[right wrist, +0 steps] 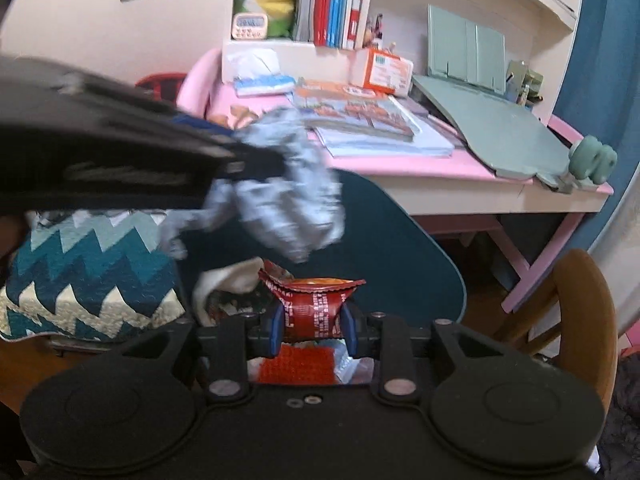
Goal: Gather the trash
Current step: 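Open both tools to drop the tissue and wrapper into the bin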
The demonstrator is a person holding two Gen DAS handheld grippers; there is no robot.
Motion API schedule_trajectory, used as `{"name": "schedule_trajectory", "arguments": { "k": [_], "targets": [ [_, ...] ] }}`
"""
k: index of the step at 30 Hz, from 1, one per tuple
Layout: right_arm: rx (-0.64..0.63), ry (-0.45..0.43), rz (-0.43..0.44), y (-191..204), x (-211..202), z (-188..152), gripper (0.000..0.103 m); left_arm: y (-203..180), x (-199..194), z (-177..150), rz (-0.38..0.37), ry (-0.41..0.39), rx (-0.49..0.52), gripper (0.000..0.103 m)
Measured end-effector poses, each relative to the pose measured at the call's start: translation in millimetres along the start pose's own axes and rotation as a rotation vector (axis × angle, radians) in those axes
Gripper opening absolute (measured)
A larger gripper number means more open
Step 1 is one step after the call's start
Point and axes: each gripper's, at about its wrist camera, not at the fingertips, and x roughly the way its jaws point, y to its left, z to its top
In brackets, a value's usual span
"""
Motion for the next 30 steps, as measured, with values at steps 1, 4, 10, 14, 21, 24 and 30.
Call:
{"name": "schedule_trajectory", "arguments": {
  "k": [1, 4, 10, 14, 21, 24, 30],
  "targets": [
    [-0.005, 0.010, -0.003, 0, 3, -1, 0.028, -1, 11, 0, -0.004, 0.014, -0.007, 0.020],
    [-0.012, 0.037, -0.010, -2, 14, -5, 0.028, -2, 38, -4, -0.014, 0.064, -0.022, 0.020],
    [0.006, 0.084, -0.003, -7, 32, -10, 0.030, -6, 77, -18, 0.006, 0.155, -0.016, 0.021],
    [-0.001, 0.105, -0.012, -7, 41, -13, 0.032, -6, 86, -24, 0.013, 0.175, -0.025, 0.021],
    [-0.014, 0.090, -0.038, -5, 35, -14, 0.037, -3, 85, -28, 0.010, 0.188, -0.076, 0.051],
    [-0.011, 0.076, -0.030, -4, 28, -16, 0.038, -2, 73, -29, 0.019, 0.161, -0.079, 0.061],
    [-0.010, 0.038, -0.006, 2, 6, -16, 0.039, -1, 40, -33, 0.028, 0.135, -0.070, 0.061]
  ]
}}
